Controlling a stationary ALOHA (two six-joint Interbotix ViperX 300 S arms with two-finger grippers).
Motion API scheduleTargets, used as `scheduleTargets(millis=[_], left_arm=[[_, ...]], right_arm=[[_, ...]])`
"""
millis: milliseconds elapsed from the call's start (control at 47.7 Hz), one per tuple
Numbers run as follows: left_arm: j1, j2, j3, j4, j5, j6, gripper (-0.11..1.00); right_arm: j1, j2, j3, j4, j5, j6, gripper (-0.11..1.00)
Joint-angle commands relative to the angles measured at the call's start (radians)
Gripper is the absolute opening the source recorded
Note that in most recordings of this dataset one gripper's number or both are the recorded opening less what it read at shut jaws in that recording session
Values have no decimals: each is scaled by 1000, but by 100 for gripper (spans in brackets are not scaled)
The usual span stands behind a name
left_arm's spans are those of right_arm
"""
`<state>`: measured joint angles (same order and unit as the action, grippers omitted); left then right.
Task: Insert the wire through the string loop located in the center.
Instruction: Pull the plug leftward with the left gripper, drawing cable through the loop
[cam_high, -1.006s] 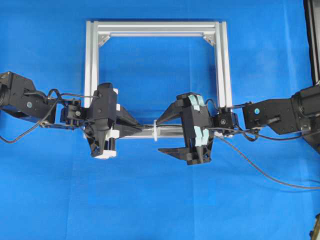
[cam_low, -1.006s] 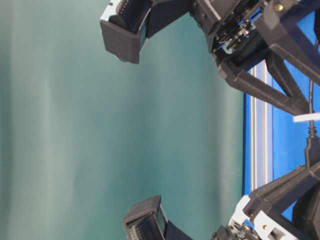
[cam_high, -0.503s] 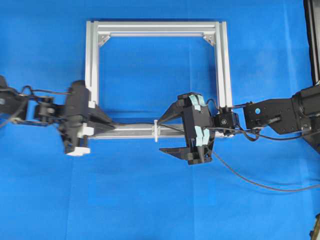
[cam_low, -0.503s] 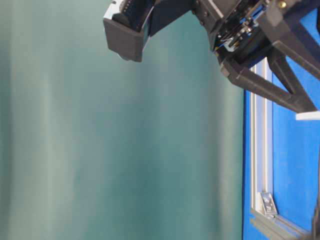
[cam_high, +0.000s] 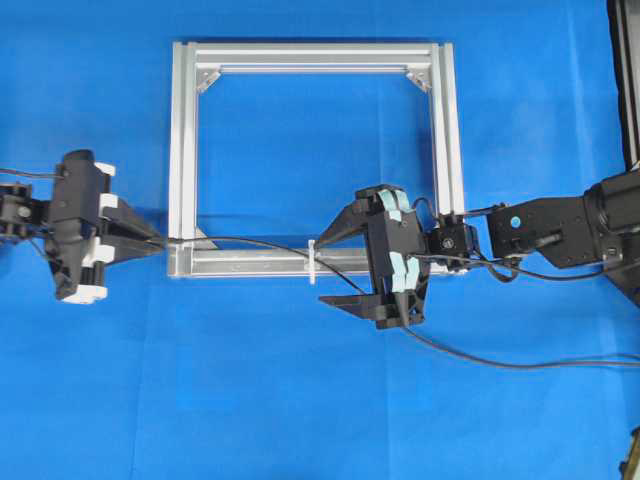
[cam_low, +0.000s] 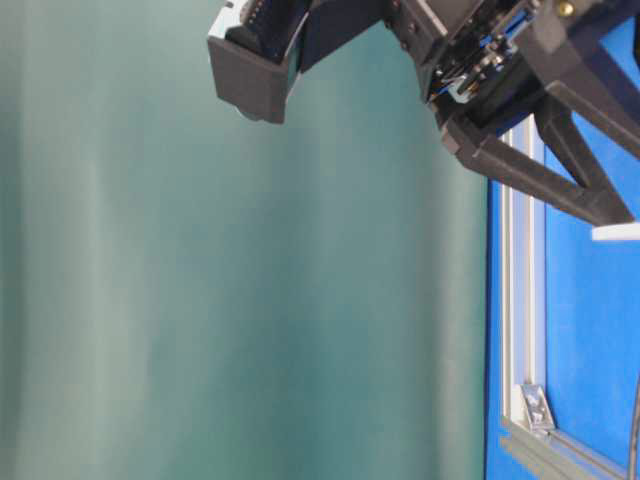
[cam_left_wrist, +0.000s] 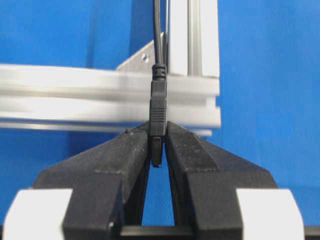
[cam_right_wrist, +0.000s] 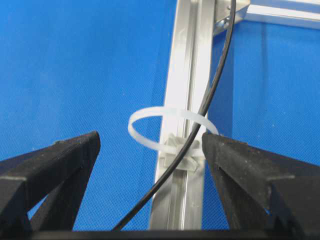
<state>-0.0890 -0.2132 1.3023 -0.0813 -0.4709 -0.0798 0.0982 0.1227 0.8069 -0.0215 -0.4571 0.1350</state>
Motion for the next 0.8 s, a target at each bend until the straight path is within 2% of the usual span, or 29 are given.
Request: scheduleTargets(millis=[0,566,629,775], left_arm=[[0,-37,6,-2,-5,0,7],[0,-48,-15,-2,55,-2,10],[2,-48,-17,-2,55,-3,24],[0,-48,-15,-2,57,-2,69]], right_arm=[[-5,-20,-6,3,-6,-2,94],[-5,-20,-9,3,-6,-2,94],[-5,-20,-8,3,-6,-2,94],[-5,-20,-9,3,-6,-2,94]])
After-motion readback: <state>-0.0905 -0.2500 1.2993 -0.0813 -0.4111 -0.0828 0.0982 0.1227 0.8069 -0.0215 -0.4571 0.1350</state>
